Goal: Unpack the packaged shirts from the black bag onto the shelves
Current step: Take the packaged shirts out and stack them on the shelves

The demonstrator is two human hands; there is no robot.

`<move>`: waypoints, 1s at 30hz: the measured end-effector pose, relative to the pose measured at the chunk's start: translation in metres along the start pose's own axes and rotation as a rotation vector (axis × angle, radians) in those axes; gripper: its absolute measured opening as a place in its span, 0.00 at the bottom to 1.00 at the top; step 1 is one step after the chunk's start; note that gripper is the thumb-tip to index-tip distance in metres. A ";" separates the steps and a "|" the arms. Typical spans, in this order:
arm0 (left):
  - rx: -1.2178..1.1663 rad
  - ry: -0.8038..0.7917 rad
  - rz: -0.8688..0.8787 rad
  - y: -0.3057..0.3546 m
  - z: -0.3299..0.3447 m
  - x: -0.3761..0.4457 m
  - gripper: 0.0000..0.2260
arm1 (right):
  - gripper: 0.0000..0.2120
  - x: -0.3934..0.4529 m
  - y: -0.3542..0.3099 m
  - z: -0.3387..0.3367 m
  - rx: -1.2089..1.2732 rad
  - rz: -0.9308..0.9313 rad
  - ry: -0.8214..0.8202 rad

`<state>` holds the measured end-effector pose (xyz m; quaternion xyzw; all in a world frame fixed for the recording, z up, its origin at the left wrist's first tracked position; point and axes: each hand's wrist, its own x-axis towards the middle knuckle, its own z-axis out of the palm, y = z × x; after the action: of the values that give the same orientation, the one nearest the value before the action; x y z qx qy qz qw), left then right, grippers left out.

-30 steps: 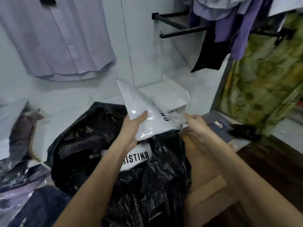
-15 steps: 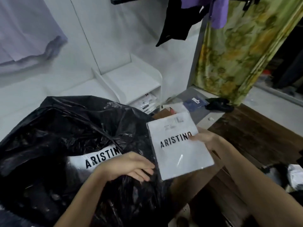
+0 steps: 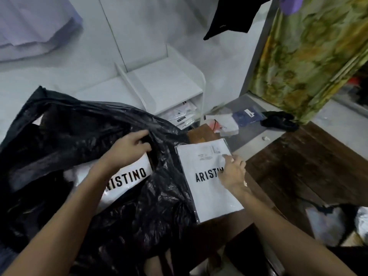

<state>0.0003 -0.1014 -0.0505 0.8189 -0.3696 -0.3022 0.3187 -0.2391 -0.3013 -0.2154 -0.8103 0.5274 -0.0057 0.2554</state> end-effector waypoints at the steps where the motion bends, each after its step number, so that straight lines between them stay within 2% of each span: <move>1: 0.060 -0.012 0.026 0.014 0.001 0.009 0.18 | 0.28 -0.004 -0.010 -0.004 0.059 -0.066 0.049; 3: 0.209 -0.021 0.082 0.045 0.006 0.025 0.20 | 0.21 -0.014 -0.040 -0.017 0.328 -0.269 0.148; 6: 0.196 -0.123 0.155 0.071 0.007 0.041 0.22 | 0.13 -0.042 -0.107 -0.053 0.714 -0.603 0.268; 8: 0.217 -0.197 0.173 0.079 -0.008 0.038 0.19 | 0.10 -0.063 -0.151 -0.072 0.761 -0.874 0.315; 10: 0.262 -0.270 0.148 0.086 -0.032 0.017 0.16 | 0.08 -0.080 -0.187 -0.072 0.698 -1.162 0.355; 12: 0.288 -0.233 0.127 0.080 -0.053 -0.003 0.19 | 0.07 -0.087 -0.213 -0.063 0.577 -1.299 0.454; 14: 0.226 -0.069 0.048 0.060 -0.073 -0.020 0.12 | 0.08 -0.083 -0.231 -0.054 0.422 -1.265 0.580; 16: -0.058 0.089 -0.118 0.036 -0.093 -0.040 0.14 | 0.17 -0.076 -0.243 -0.053 0.259 -1.217 0.470; 18: -0.260 0.115 -0.233 0.015 -0.107 -0.061 0.15 | 0.24 -0.071 -0.257 -0.055 0.054 -1.226 0.306; 19: -0.285 0.143 -0.234 0.003 -0.110 -0.070 0.15 | 0.26 -0.069 -0.265 -0.055 -0.026 -1.230 0.283; 21: -0.300 0.310 -0.179 -0.018 -0.114 -0.087 0.15 | 0.29 -0.062 -0.283 -0.056 -0.095 -1.241 0.321; 23: -0.076 0.561 -0.094 -0.033 -0.121 -0.098 0.20 | 0.34 -0.051 -0.302 -0.060 -0.148 -1.255 0.383; 24: 0.116 0.616 -0.049 -0.039 -0.127 -0.099 0.24 | 0.39 -0.044 -0.310 -0.063 -0.206 -1.258 0.381; 26: 0.396 0.553 -0.019 -0.052 -0.138 -0.097 0.34 | 0.51 -0.032 -0.322 -0.066 -0.362 -1.249 0.338; 28: 0.612 0.418 -0.162 -0.062 -0.138 -0.088 0.46 | 0.60 -0.020 -0.327 -0.061 -0.508 -1.231 0.285; 30: 0.904 0.338 -0.277 -0.076 -0.127 -0.073 0.55 | 0.64 -0.008 -0.326 -0.052 -0.635 -1.199 0.239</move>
<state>0.0850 0.0346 -0.0104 0.9538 -0.2948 -0.0147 -0.0556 0.0208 -0.2135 -0.0306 -0.9915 -0.0110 -0.0806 -0.1014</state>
